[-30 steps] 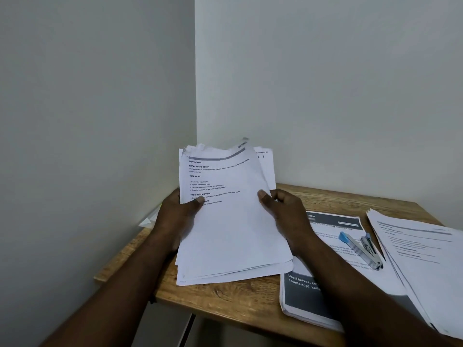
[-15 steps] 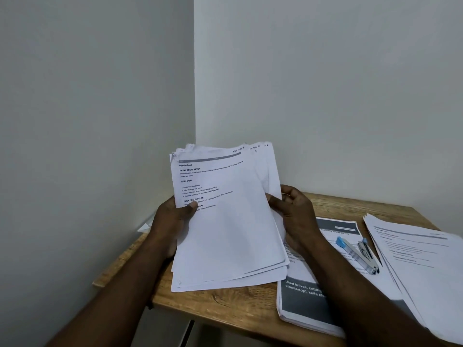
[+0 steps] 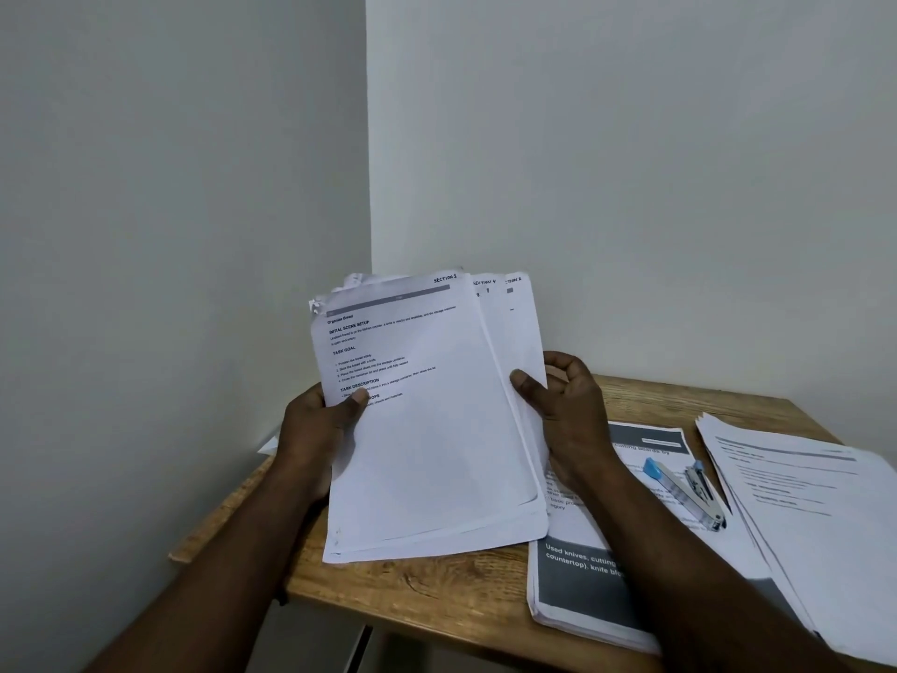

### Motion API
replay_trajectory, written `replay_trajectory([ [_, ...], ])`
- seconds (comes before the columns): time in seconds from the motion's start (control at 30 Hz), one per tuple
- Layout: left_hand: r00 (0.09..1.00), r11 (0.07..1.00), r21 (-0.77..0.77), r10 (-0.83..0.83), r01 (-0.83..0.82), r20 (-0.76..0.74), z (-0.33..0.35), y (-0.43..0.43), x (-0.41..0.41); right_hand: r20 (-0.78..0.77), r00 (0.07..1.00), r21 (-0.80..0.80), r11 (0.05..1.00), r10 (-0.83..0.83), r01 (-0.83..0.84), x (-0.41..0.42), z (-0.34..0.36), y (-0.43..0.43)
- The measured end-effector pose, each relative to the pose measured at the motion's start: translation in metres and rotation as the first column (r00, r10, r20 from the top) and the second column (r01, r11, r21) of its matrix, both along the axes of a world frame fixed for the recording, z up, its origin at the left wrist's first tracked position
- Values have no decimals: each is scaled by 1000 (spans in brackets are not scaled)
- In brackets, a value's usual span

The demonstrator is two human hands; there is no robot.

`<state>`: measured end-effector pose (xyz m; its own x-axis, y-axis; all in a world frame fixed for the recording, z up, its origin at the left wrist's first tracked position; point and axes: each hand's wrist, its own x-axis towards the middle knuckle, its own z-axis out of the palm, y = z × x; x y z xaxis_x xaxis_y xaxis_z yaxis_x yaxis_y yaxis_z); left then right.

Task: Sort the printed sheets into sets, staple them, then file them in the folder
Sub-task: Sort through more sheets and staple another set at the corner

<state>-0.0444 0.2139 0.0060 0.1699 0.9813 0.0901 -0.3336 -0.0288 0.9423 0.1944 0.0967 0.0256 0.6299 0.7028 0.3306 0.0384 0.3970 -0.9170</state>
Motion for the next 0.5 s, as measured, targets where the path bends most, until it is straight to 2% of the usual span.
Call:
replay_trajectory([
  [0.27,999,999,-16,-30,30,42,0,-1,1,205,969,1,990,-139,141,6,-6,1],
  [0.33,998,999,-18,-37,38,41,-1,0,1,193,967,-11,985,-164,169,7,-7,2],
  [0.5,999,999,-20,-40,40,20,-2,2,1,83,990,-49,991,-117,122,8,-8,3],
])
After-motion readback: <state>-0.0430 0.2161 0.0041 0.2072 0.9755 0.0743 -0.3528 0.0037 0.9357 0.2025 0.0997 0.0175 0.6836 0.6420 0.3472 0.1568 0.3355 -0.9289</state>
